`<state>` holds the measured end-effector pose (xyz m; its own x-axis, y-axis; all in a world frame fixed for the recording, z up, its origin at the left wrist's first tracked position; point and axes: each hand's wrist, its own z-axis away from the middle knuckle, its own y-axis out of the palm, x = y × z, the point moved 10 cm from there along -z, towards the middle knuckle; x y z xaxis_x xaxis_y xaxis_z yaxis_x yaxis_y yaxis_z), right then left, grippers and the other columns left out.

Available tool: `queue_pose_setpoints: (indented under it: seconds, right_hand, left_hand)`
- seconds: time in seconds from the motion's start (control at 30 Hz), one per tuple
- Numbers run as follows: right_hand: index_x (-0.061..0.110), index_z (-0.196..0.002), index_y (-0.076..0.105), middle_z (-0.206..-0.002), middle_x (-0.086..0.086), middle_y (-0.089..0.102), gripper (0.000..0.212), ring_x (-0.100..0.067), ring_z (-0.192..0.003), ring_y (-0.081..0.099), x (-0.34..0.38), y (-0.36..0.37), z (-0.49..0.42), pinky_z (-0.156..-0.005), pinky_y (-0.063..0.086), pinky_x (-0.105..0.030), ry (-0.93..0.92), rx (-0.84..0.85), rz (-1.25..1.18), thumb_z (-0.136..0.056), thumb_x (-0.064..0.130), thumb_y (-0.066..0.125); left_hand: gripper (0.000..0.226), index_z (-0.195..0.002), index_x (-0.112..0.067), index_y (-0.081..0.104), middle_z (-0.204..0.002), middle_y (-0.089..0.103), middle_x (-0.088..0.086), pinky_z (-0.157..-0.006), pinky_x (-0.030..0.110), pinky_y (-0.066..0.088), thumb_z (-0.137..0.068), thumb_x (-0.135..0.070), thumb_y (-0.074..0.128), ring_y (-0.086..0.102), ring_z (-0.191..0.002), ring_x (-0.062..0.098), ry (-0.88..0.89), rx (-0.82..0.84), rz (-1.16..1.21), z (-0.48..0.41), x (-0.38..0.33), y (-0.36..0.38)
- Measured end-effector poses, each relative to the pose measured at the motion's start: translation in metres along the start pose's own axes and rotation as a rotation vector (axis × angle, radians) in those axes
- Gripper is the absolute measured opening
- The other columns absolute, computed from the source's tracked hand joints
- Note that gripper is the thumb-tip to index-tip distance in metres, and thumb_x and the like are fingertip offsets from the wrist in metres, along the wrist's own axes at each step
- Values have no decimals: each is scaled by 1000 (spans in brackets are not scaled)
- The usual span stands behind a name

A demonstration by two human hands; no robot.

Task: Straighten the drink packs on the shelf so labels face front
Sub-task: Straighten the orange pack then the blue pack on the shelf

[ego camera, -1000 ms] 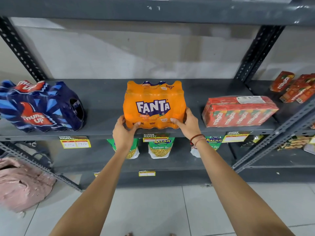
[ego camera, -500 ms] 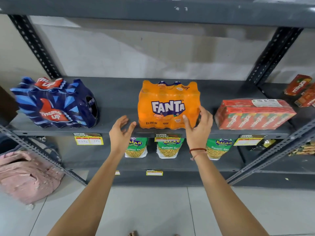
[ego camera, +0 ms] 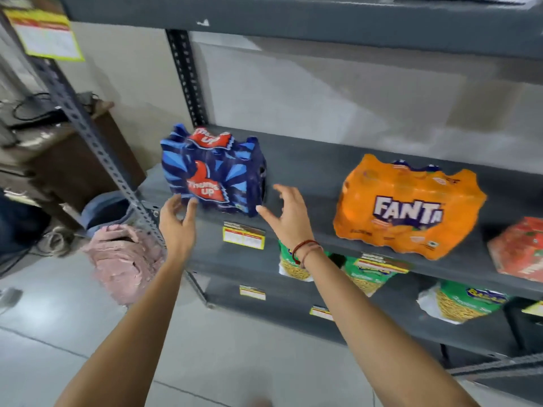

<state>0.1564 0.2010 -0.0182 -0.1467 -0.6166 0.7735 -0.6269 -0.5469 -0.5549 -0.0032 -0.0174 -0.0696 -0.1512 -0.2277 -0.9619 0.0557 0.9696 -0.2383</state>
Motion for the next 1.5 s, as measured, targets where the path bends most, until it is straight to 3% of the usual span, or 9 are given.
queue_pose_setpoints:
  seconds: [0.1,0.2,0.27,0.43,0.57,0.7,0.93,1.1,1.5]
  right_hand:
    - [7,-127,44,-123,-14,50,62,-27,-117,48,0,41,-19,-92,43,-37,74,103,2,-78,35,70]
    - [6,-121,47,-119,-14,57,61,-30,-111,54,-3,55,-31,-91,49,-40,125,90,-42,-74,35,74]
    - [7,-118,47,-119,-13,60,60,-30,-109,58,-7,57,-33,-90,52,-46,139,72,-67,-74,37,74]
    - [8,-121,46,-122,-13,62,58,-31,-110,59,-6,55,-32,-92,52,-44,123,96,-49,-77,34,72]
    - [6,-121,46,-122,-15,61,58,-31,-111,59,-12,44,-26,-92,52,-43,126,92,-38,-77,33,72]
    - [5,-121,46,-123,-14,61,57,-30,-112,60,-23,25,-16,-90,51,-38,139,73,-35,-78,33,71]
    - [4,-123,43,-128,-15,58,56,-31,-116,58,-36,-2,-4,-92,50,-37,171,78,-18,-81,31,68]
    - [4,-124,43,-129,-14,57,55,-31,-116,57,-36,-7,-1,-92,50,-38,180,75,-9,-82,31,66]
    - [2,-126,40,-132,-16,54,52,-32,-119,55,-33,-4,1,-95,49,-40,201,105,-13,-86,28,62]
  left_hand:
    - [63,-142,-15,34,-148,40,9,-113,40,31,-90,-45,52,40,-133,22,-58,34,-22,-33,5,-10]
    - [72,-147,-19,24,-154,30,5,-115,42,28,-89,-48,52,33,-139,20,-62,160,-42,-55,6,-1]
    - [71,-146,-21,27,-150,38,2,-113,42,32,-86,-48,56,40,-135,19,-45,234,-11,-61,8,5]
    - [68,-142,-20,35,-142,48,0,-104,32,39,-84,-42,63,49,-122,14,-87,265,77,-60,10,8]
    - [69,-139,-19,39,-138,52,-1,-106,37,42,-81,-43,67,53,-120,13,-72,278,92,-53,5,14]
    - [71,-141,-19,37,-140,51,0,-107,37,41,-81,-44,66,52,-123,14,-86,298,118,-36,3,30]
    - [57,-142,-14,35,-140,49,3,-98,24,39,-91,-24,57,49,-118,10,-87,326,190,-11,-4,52]
    - [54,-141,-15,35,-136,49,0,-96,23,39,-92,-22,55,49,-116,11,-90,345,192,-3,-11,58]
    - [59,-144,-16,30,-145,44,5,-102,28,36,-91,-23,56,46,-127,17,-87,369,120,-1,-14,57]
